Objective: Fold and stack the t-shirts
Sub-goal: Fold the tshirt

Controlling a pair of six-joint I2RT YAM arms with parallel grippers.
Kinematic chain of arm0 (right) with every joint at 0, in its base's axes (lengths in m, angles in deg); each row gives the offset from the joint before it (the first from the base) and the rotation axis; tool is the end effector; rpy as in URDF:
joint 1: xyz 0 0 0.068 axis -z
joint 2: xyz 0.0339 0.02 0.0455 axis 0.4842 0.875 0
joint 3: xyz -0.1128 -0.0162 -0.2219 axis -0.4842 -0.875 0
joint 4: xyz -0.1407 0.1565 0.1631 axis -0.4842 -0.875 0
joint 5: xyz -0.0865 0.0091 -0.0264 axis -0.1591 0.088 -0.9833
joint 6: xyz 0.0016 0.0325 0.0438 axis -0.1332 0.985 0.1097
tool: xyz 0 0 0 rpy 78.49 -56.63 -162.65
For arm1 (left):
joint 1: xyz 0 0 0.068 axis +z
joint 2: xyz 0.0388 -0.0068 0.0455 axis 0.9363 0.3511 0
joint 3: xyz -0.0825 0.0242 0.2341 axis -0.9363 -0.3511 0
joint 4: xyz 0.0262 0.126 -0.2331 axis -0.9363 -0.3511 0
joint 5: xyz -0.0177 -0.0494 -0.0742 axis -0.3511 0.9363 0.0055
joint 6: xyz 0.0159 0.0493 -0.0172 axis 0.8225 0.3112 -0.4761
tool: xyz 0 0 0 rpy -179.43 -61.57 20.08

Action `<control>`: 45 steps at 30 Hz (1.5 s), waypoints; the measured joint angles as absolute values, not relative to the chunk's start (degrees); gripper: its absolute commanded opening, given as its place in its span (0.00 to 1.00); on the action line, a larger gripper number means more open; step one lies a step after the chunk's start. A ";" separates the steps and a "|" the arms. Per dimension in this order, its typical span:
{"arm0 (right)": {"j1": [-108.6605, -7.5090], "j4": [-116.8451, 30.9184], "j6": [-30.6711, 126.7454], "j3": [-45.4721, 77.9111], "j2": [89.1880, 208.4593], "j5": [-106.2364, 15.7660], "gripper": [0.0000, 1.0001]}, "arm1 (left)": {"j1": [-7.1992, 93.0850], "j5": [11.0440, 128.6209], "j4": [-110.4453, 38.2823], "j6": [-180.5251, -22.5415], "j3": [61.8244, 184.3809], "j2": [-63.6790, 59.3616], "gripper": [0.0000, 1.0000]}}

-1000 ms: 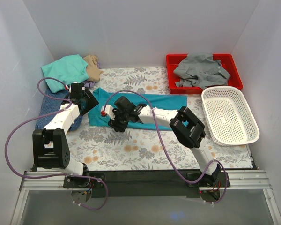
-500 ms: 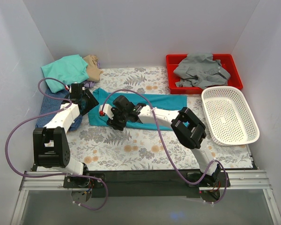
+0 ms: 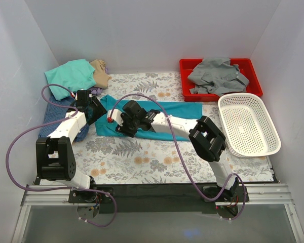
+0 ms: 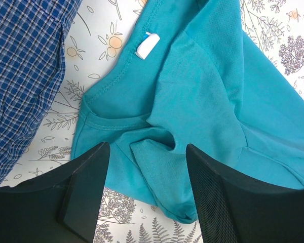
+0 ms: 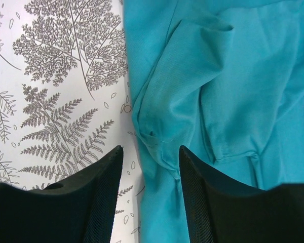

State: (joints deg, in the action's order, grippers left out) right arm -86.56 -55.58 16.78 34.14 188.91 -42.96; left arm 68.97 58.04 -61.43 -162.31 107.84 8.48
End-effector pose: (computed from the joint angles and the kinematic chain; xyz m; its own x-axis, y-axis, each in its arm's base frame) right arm 0.2501 0.4060 0.1840 0.0542 -0.6754 -0.7355 -0.9657 0.1519 -0.2106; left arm 0.3186 -0.0003 0.1957 -0.2121 -0.9495 -0.2314 -0.7637 0.3088 -0.5669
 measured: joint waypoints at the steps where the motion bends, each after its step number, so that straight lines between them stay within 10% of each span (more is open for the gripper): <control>1: -86.61 -55.49 16.62 34.14 188.43 -43.27 0.54 | 68.95 58.06 -61.43 -162.29 107.84 8.48 0.60; 45: -86.82 -54.44 16.91 36.44 191.90 -42.22 0.49 | 68.97 58.26 -61.47 -161.72 107.84 9.79 0.60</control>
State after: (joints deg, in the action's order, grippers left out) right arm -86.82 -54.44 16.91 36.44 191.90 -42.22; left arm 68.97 58.26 -61.47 -161.72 107.84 9.79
